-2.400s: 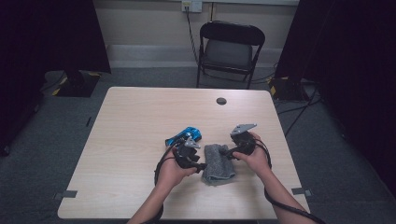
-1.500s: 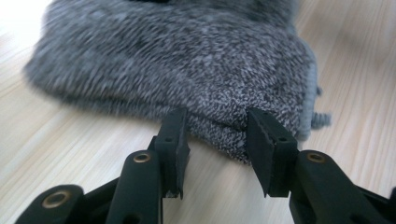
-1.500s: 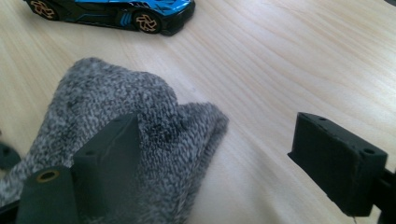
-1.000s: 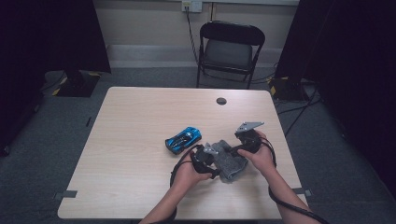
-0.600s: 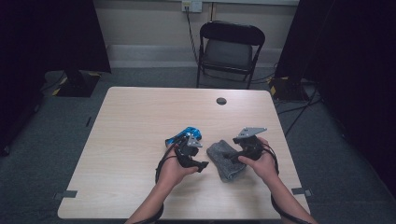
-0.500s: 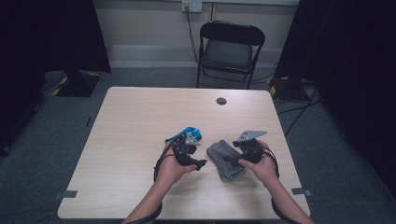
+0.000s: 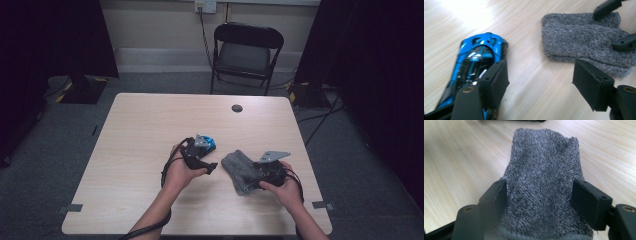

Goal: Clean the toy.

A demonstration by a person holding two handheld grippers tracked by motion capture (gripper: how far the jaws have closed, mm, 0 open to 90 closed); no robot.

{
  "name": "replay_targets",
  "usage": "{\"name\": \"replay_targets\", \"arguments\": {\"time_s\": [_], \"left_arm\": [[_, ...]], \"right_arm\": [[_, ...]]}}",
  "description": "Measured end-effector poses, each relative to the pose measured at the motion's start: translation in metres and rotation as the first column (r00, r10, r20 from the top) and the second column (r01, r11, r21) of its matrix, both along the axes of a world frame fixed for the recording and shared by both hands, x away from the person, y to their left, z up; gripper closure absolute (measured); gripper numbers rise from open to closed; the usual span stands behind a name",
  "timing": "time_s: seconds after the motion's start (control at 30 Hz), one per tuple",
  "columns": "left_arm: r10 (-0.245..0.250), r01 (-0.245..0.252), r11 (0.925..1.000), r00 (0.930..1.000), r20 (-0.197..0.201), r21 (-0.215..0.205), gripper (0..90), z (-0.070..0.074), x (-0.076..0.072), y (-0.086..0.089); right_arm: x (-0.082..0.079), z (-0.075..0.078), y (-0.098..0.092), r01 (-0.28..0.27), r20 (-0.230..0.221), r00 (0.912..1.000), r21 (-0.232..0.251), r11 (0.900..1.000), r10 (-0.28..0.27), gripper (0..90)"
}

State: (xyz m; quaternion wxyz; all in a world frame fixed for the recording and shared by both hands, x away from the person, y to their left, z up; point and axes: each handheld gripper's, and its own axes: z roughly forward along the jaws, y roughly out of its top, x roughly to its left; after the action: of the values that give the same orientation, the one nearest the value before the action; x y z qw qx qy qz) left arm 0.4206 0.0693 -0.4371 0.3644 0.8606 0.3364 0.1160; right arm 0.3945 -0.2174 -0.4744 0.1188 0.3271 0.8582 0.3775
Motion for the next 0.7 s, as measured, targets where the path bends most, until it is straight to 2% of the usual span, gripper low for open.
{"name": "replay_targets", "arguments": {"time_s": [0.1,0.27,0.33,0.37,0.43,0.47,0.5,0.57,0.7], "left_arm": [[0.028,-0.028,0.9995,0.9996,0.011,0.015,24.9,0.003,0.013,0.010],[0.048,-0.049,0.9984,0.9985,0.025,0.030,20.4,0.002,0.024,0.018],[0.061,-0.062,0.9973,0.9977,0.028,0.038,18.1,0.000,0.030,0.021],[0.078,-0.079,0.9957,0.9965,0.031,0.047,17.9,-0.005,0.038,0.028],[0.093,-0.094,0.9948,0.9954,0.021,0.039,17.0,-0.010,0.045,0.032],[0.093,-0.094,0.9948,0.9954,0.021,0.039,17.1,-0.010,0.045,0.032],[0.091,-0.091,0.9943,0.9958,0.004,0.055,17.1,-0.016,0.051,0.035],[0.081,-0.081,0.9942,0.9967,-0.001,0.071,17.3,-0.021,0.057,0.035],[0.063,-0.063,0.9942,0.9980,0.004,0.087,17.0,-0.028,0.064,0.033]], "right_arm": [[0.000,-0.006,0.003,0.000,-0.013,0.9999,-0.003,1.000,0.000,29.4],[0.001,-0.014,0.004,0.005,-0.020,0.9998,0.003,1.000,-0.005,29.9],[0.001,-0.015,0.004,0.009,-0.020,0.9998,0.002,1.000,-0.009,29.8],[0.000,-0.018,0.003,0.017,-0.021,0.9996,0.006,1.000,-0.017,29.9],[-0.001,-0.020,0.003,0.026,-0.014,0.9996,0.005,1.000,-0.026,30.1],[-0.001,-0.020,0.003,0.026,-0.014,0.9996,0.005,1.000,-0.026,30.1],[-0.002,-0.021,0.003,0.032,-0.011,0.9994,0.002,0.999,-0.032,30.2],[-0.002,-0.021,0.004,0.041,-0.017,0.9990,-0.001,0.999,-0.041,30.3],[-0.004,-0.021,0.006,0.054,-0.009,0.9985,-0.013,0.998,-0.055,30.5]]}}
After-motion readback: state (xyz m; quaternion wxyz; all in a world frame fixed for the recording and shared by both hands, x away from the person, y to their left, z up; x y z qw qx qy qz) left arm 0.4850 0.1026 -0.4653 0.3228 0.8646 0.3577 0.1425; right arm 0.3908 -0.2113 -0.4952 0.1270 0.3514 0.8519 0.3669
